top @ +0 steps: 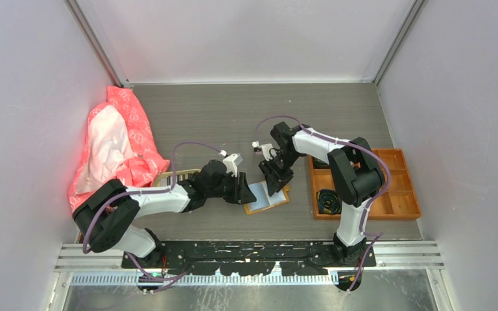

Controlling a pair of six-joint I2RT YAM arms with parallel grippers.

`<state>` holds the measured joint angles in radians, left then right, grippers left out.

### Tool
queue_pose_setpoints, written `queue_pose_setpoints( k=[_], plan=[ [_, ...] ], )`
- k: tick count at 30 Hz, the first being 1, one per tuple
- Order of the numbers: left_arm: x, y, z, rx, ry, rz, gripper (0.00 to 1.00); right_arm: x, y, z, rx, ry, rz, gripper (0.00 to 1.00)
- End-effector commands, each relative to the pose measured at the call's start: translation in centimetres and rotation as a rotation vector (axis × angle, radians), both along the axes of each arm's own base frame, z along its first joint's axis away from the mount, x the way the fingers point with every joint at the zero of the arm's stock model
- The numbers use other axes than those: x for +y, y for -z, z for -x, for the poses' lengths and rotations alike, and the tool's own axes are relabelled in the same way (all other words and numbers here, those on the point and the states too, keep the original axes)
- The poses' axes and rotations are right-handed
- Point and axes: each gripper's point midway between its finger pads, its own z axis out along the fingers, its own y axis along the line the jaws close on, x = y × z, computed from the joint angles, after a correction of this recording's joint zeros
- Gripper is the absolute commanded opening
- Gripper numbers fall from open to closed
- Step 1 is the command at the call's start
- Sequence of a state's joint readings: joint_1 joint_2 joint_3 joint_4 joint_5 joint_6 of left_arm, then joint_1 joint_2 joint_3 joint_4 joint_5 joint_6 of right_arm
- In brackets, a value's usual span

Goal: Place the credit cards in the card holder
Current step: Open the card holder at the center of the board.

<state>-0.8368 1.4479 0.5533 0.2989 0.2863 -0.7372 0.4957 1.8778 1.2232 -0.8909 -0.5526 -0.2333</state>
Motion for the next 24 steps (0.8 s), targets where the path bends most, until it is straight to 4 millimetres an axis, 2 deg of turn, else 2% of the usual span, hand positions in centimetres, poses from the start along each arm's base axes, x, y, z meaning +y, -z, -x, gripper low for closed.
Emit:
queue_pose_setpoints(
  k=[1, 9, 19, 24],
  plan=[
    [-1.8, -2.5, -1.1, -0.048, 0.006, 0.080, 0.41, 0.4, -1.2, -0.8, -0.030, 0.013, -0.038, 0.46],
    [-1.5, -0.6, -1.6, 0.003, -0.039, 0.024, 0.41, 0.2, -0.7, -0.9, -0.025, 0.017, -0.017, 0.46],
    [-2.1, 0.3, -1.8, 0.038, -0.047, -0.002, 0.42, -0.1, -0.1, -0.8, -0.011, 0.020, 0.006, 0.45],
    [-3.0, 0.5, -2.1, 0.045, -0.037, 0.013, 0.42, 0.0, -0.7, -1.1, -0.034, 0.023, -0.004, 0.46]
  ],
)
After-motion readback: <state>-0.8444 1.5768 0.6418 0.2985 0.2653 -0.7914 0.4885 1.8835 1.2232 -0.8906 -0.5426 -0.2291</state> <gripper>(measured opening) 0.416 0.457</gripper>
